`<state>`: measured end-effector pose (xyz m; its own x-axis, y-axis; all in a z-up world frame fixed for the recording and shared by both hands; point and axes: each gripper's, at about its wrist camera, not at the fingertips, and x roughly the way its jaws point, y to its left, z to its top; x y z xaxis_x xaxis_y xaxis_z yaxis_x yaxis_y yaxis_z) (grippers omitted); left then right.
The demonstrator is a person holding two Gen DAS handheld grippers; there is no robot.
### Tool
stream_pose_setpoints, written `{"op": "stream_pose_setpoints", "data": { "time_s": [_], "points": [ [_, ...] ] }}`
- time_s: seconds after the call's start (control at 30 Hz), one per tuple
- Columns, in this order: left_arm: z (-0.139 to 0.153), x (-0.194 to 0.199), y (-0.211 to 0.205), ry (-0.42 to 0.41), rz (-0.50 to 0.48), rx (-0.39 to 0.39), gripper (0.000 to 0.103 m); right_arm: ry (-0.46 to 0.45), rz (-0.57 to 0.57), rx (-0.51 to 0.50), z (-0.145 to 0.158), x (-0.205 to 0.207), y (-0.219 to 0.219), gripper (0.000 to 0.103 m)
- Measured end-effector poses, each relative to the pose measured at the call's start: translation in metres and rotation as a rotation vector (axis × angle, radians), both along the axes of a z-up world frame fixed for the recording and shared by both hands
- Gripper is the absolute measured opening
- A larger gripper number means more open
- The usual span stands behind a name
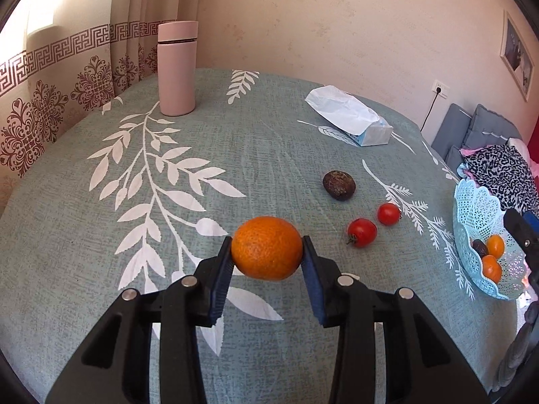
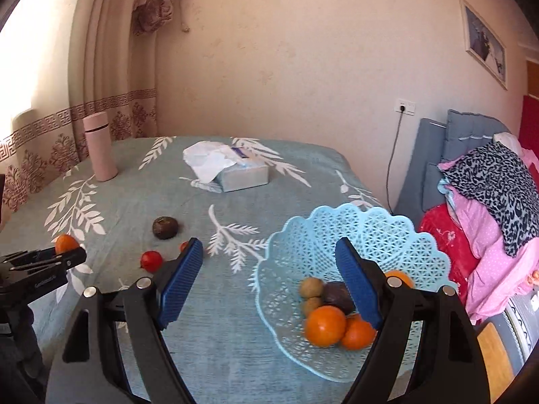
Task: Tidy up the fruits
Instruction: 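Grasp a red tomato with the right tool while the left tool holds the orange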
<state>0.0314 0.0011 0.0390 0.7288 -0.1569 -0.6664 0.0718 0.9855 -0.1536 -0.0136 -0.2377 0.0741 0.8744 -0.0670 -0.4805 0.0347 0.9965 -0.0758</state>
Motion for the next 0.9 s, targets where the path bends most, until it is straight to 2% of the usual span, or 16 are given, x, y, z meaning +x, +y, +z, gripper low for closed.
{"op": "stream_pose_setpoints", "data": {
  "time_s": [0.17, 0.27, 0.37, 0.4, 0.43, 0.63, 0.77, 0.9],
  "points": [
    [0.000, -0.001, 0.010, -0.004, 0.029, -0.011, 0.040, 0.104, 0.184, -0.065, -0.018, 0.026, 0.057, 0.082],
    [0.003, -0.003, 0.015, -0.017, 0.047, -0.013, 0.040, 0.144, 0.231, -0.087, -0.030, 0.040, 0.075, 0.080],
    [0.005, -0.005, 0.020, -0.034, 0.069, -0.009, 0.040, 0.222, 0.262, -0.066, -0.043, 0.060, 0.084, 0.067],
    [0.006, -0.005, 0.021, -0.037, 0.073, -0.009, 0.040, 0.249, 0.275, -0.055, -0.047, 0.065, 0.086, 0.058],
    [0.006, -0.006, 0.021, -0.037, 0.074, -0.012, 0.040, 0.271, 0.286, -0.040, -0.051, 0.072, 0.088, 0.054],
    [0.006, -0.006, 0.020, -0.034, 0.065, -0.013, 0.040, 0.337, 0.305, 0.028, -0.061, 0.093, 0.095, 0.051],
    [0.006, -0.006, 0.020, -0.031, 0.064, -0.017, 0.040, 0.359, 0.290, 0.028, -0.067, 0.104, 0.097, 0.049],
    [0.006, -0.007, 0.018, -0.029, 0.057, -0.015, 0.040, 0.394, 0.283, 0.050, -0.075, 0.115, 0.096, 0.037]
  ]
}}
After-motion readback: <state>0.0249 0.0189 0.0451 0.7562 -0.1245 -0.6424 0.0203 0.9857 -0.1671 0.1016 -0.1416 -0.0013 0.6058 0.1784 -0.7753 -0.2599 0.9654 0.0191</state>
